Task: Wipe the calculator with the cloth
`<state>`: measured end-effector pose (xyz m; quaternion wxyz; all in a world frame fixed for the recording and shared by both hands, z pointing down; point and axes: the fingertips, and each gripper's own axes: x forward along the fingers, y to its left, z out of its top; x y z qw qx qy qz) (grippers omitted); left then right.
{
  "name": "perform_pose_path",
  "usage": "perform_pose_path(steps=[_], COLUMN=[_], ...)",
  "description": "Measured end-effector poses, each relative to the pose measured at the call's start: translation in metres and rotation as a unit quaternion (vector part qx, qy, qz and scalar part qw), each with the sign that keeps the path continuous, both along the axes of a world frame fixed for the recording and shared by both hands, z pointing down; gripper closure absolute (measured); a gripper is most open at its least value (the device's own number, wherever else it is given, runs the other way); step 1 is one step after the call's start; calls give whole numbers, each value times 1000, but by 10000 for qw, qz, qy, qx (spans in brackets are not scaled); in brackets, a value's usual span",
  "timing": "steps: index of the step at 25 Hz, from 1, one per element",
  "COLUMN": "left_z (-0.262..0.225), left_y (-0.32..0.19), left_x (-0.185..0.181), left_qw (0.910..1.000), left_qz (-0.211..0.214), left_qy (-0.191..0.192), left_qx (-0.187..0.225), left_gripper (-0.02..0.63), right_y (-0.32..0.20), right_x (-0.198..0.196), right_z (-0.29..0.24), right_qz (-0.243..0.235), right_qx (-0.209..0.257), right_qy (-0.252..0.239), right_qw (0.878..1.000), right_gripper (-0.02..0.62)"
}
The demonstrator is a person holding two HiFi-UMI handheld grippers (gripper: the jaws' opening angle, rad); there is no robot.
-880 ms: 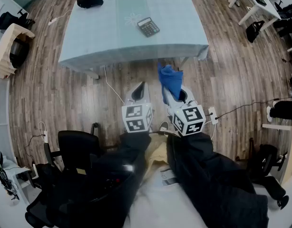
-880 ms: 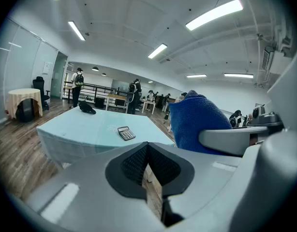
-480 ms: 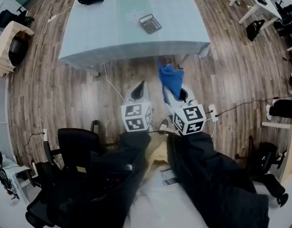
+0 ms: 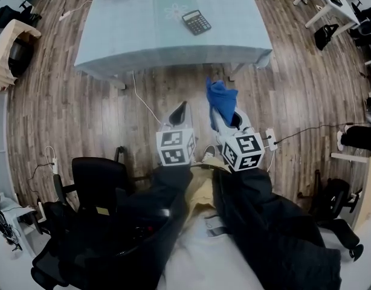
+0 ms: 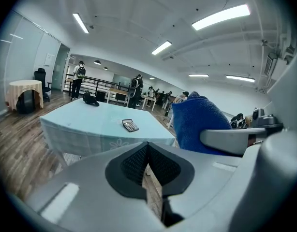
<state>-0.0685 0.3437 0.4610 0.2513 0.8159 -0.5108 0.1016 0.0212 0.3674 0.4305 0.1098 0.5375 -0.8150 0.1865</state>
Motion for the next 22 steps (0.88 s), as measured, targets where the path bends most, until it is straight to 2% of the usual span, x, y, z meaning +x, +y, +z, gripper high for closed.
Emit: perform_pose_path(steps=[8, 14, 18, 22], left_z=[8, 17, 27, 27], left_y=[1, -3, -15, -43], left_x=[-23, -20, -12, -18], left_qw=[9999, 9998, 9996, 9993], left_qz=[-80, -54, -79, -282], left_qy=[42, 42, -18, -83], left_qx=[-64, -194, -285, -241], left_gripper=[609, 607, 608, 609], right_y=[0, -5, -24, -55], right_x=[-24, -21, -11, -11], right_z=[4, 9, 18, 20], right_qz=[-77, -19, 1, -104], right_qx=[-30, -77, -117, -97], right_qy=[20, 3, -76, -119], right_qw=[10000, 10000, 9999, 9998], right_gripper=[508, 506, 506, 506])
